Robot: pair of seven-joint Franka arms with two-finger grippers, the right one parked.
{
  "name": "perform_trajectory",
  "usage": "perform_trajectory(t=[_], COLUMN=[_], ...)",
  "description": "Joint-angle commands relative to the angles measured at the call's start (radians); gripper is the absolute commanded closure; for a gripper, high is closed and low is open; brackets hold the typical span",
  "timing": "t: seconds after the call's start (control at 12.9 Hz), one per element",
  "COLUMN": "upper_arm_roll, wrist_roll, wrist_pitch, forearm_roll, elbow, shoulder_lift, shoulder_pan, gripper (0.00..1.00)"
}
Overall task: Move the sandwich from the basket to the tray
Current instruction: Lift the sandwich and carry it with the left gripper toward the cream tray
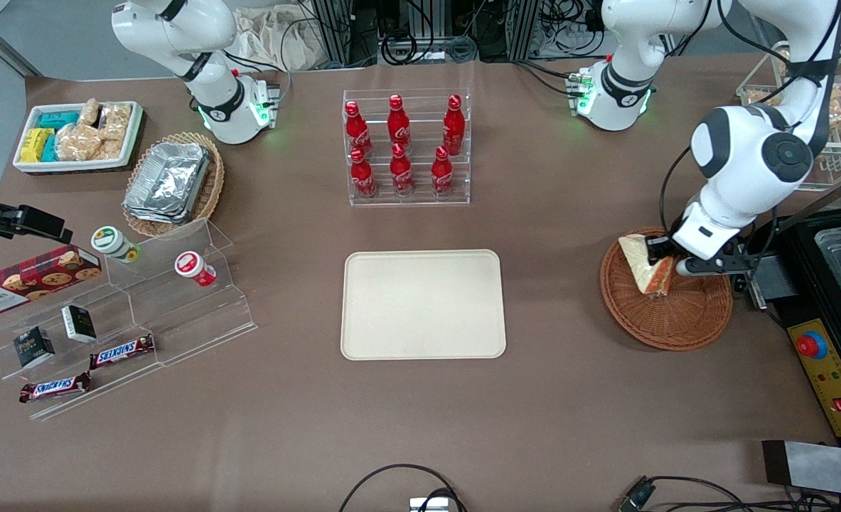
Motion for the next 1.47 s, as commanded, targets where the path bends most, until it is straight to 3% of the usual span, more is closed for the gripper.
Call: perform_trajectory(t=[0.0, 0.46, 1.08, 1.39], upper_arm_roll=[-0.067, -0.218, -0.430, -0.463], wrist_roll=[-0.006, -0.154, -0.575, -0.610], wrist_pitch=[-0.022, -0.025, -0.155, -0.155], forearm_roll=[0.020, 0.024, 0.309, 0.363], elbow=[0.017, 0.104, 0.430, 0.512], shoulder_lift=[-0.016, 0.046, 0.334, 0.424], shoulder_pan=[-0.003, -0.003, -0.008, -0.064], gripper=[0.87, 0.87, 0.87, 0.87])
